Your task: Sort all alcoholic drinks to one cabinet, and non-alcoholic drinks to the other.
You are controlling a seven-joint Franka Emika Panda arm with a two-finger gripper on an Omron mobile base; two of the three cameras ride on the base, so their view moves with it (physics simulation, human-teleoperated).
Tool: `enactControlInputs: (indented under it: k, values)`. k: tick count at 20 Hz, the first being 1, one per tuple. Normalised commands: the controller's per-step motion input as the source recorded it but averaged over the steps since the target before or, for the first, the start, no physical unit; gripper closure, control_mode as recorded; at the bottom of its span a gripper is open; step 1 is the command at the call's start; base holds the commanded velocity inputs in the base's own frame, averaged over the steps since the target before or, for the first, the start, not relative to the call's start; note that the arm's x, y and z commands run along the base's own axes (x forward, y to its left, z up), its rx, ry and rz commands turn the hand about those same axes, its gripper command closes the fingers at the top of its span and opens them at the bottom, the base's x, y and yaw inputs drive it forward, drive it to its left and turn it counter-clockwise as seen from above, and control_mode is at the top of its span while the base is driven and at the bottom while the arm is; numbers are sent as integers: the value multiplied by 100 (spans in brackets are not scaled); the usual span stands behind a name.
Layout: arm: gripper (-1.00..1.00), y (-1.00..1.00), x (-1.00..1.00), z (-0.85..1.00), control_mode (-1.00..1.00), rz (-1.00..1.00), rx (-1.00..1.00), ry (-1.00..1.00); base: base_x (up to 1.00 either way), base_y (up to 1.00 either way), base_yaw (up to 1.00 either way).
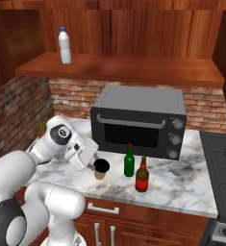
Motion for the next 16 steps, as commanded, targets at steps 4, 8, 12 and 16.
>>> enactControlInputs:
  k: [4, 8, 12, 16]
  values:
    - [100, 4, -22, 54, -100, 11, -1, -19, 0, 0, 0]
    - [100, 1, -25, 57, -100, 22, -9, -20, 0, 0, 0]
    - [100, 0, -27, 56, -100, 27, -11, -6, 0, 0, 0]
    - [100, 0, -19, 54, -100, 28, -10, 0, 0, 0, 0]
